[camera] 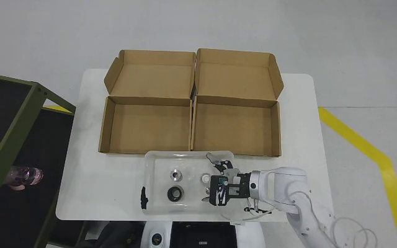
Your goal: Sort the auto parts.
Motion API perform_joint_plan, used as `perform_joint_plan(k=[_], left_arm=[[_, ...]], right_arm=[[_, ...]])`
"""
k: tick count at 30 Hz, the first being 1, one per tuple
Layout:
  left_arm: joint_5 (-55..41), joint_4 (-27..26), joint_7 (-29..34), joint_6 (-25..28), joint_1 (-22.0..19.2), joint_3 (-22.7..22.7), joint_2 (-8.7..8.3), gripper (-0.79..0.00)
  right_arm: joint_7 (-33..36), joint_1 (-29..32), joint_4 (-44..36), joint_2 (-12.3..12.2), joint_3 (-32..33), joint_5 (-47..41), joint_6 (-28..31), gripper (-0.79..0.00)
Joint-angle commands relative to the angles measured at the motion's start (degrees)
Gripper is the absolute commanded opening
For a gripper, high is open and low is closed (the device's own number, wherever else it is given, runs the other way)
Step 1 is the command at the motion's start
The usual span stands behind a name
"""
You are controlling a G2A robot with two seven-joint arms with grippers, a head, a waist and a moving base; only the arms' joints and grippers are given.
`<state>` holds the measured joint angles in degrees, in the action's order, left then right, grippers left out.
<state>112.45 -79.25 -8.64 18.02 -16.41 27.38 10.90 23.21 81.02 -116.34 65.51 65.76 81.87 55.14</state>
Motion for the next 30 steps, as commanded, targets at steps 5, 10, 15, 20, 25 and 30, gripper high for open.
perform_joint_plan(k=[5, 10, 15, 20, 25, 30], left_arm=[[0.00, 0.00, 0.00, 0.00, 0.00, 0.00, 0.00, 0.000], [0.00, 0.00, 0.00, 0.00, 0.00, 0.00, 0.00, 0.000], [0.00, 0.00, 0.00, 0.00, 0.00, 0.00, 0.00, 0.000], [0.00, 0.00, 0.00, 0.00, 0.00, 0.00, 0.00, 0.000], [0.00, 0.00, 0.00, 0.00, 0.00, 0.00, 0.00, 0.000], [0.00, 0.00, 0.00, 0.00, 0.00, 0.00, 0.00, 0.000]], right_arm=[[0.20, -0.77, 1.27, -0.10, -1.87, 0.38, -0.55, 0.000], [0.35, -1.22, 2.25, -0.19, -2.95, 0.49, -1.53, -0.022], [0.99, -1.82, 3.48, -0.33, -3.81, 0.76, -1.87, -0.086], [1.93, -2.19, 4.06, -0.46, -4.40, 1.61, -3.25, -0.065], [2.28, -2.52, 4.79, -0.64, -4.61, 2.26, -4.08, -0.222], [2.18, -2.76, 5.33, -0.84, -4.76, 2.44, -4.38, -0.425]])
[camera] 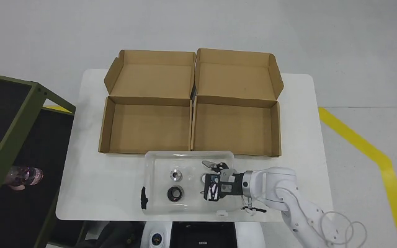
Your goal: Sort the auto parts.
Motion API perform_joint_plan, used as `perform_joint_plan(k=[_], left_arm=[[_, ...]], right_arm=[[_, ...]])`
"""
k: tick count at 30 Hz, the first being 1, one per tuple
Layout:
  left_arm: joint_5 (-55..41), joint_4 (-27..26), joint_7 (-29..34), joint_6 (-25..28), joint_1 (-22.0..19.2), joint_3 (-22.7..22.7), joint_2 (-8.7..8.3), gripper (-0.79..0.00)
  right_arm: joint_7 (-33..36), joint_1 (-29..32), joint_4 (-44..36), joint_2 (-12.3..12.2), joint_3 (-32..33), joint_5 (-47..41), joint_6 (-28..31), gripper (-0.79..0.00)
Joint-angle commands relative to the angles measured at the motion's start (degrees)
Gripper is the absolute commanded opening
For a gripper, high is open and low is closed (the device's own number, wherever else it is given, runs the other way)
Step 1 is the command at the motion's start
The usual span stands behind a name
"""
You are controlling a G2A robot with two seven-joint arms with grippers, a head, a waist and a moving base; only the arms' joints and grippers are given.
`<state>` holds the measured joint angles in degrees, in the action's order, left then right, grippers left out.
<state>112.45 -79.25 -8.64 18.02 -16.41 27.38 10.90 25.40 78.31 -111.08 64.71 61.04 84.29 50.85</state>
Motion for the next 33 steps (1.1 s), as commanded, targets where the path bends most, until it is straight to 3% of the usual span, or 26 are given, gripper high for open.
perform_joint_plan(k=[1, 6, 8, 10, 11, 33], left_arm=[[0.00, 0.00, 0.00, 0.00, 0.00, 0.00, 0.00, 0.000], [0.00, 0.00, 0.00, 0.00, 0.00, 0.00, 0.00, 0.000], [0.00, 0.00, 0.00, 0.00, 0.00, 0.00, 0.00, 0.000], [0.00, 0.00, 0.00, 0.00, 0.00, 0.00, 0.00, 0.000], [0.00, 0.00, 0.00, 0.00, 0.00, 0.00, 0.00, 0.000], [0.00, 0.00, 0.00, 0.00, 0.00, 0.00, 0.00, 0.000]], right_arm=[[-0.06, -0.09, 0.14, -0.06, -0.10, 0.02, -0.15, -0.431], [-0.30, -0.50, 1.03, -0.18, -0.60, -0.02, -0.41, -0.502], [-0.06, -0.68, 1.24, -0.22, -0.79, -0.02, -0.56, -0.597], [0.02, -0.73, 1.01, -0.28, -0.85, -0.24, -0.66, -0.754], [0.08, -0.70, 0.81, -0.33, -0.81, -0.33, -0.69, -0.785], [-12.99, -0.62, -6.68, -1.56, 3.38, -2.92, 0.13, -0.785]])
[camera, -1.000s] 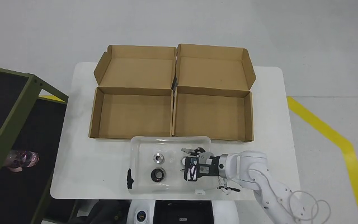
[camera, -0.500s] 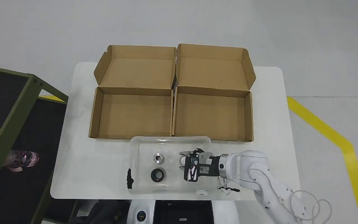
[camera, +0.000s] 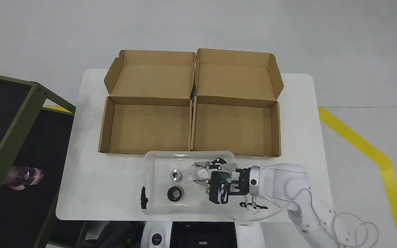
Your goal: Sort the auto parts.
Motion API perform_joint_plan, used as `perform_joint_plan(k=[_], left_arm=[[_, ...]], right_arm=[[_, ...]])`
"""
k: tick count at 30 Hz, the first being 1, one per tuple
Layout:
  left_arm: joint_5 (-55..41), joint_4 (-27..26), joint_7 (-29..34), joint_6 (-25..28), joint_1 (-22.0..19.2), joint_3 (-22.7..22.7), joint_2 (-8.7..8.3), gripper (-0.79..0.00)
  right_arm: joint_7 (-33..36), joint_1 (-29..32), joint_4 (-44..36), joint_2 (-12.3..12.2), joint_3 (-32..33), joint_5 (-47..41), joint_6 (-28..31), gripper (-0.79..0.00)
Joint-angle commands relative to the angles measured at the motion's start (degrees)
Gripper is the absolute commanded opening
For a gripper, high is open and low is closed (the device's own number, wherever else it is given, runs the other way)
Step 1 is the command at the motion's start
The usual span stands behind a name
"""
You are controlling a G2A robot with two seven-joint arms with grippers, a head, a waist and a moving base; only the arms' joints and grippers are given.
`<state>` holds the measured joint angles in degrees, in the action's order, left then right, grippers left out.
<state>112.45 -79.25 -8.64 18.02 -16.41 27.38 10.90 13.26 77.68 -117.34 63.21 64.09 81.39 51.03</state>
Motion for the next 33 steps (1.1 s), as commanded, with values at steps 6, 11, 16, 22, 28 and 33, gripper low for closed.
perform_joint_plan(k=[6, 11, 16, 22, 28, 33], left_arm=[[0.00, 0.00, 0.00, 0.00, 0.00, 0.00, 0.00, 0.000], [0.00, 0.00, 0.00, 0.00, 0.00, 0.00, 0.00, 0.000], [0.00, 0.00, 0.00, 0.00, 0.00, 0.00, 0.00, 0.000], [0.00, 0.00, 0.00, 0.00, 0.00, 0.00, 0.00, 0.000], [0.00, 0.00, 0.00, 0.00, 0.00, 0.00, 0.00, 0.000], [0.00, 0.00, 0.00, 0.00, 0.00, 0.00, 0.00, 0.000]], right_arm=[[-5.17, -0.40, -2.01, -0.40, 2.22, -0.47, 0.34, -0.785], [-7.09, -1.13, -2.20, -0.72, 4.03, -1.16, 1.01, -0.785], [-8.99, -1.78, -2.16, -0.92, 5.92, -2.82, 0.33, -0.785], [-12.43, -1.55, -1.66, -1.10, 8.48, -4.67, -2.02, -0.785], [-14.21, -1.14, 0.13, -1.20, 10.34, -7.38, -4.16, -0.785], [-12.66, -2.20, 4.06, -1.00, 9.61, -10.07, -6.49, -0.785]])
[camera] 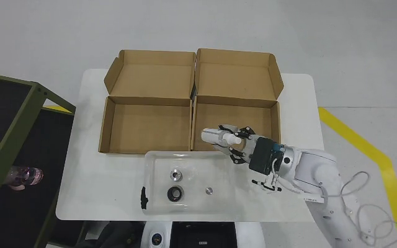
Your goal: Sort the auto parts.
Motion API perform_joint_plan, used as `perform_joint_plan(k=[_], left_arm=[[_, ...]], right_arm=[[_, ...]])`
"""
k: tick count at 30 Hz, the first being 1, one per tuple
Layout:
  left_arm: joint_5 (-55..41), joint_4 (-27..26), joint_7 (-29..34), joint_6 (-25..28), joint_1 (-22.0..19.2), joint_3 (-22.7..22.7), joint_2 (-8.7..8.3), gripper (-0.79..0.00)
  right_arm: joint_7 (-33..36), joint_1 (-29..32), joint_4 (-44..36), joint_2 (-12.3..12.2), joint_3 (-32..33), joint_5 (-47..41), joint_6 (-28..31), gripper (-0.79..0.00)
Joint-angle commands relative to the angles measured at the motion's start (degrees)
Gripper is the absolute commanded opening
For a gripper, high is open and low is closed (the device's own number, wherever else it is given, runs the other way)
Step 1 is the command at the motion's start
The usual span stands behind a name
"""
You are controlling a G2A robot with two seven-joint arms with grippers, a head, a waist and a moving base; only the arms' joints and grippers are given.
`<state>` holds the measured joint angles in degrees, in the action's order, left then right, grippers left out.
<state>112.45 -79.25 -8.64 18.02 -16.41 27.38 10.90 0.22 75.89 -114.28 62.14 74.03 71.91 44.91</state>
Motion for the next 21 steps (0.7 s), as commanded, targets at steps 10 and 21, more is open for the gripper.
perform_joint_plan(k=[10, 21], left_arm=[[0.00, 0.00, 0.00, 0.00, 0.00, 0.00, 0.00, 0.000], [0.00, 0.00, 0.00, 0.00, 0.00, 0.00, 0.00, 0.000]], right_arm=[[5.57, -6.36, 9.00, 0.99, -4.55, -4.78, -4.72, -0.785], [11.53, -15.77, 18.90, 2.36, -10.38, -5.50, -5.97, -0.785]])
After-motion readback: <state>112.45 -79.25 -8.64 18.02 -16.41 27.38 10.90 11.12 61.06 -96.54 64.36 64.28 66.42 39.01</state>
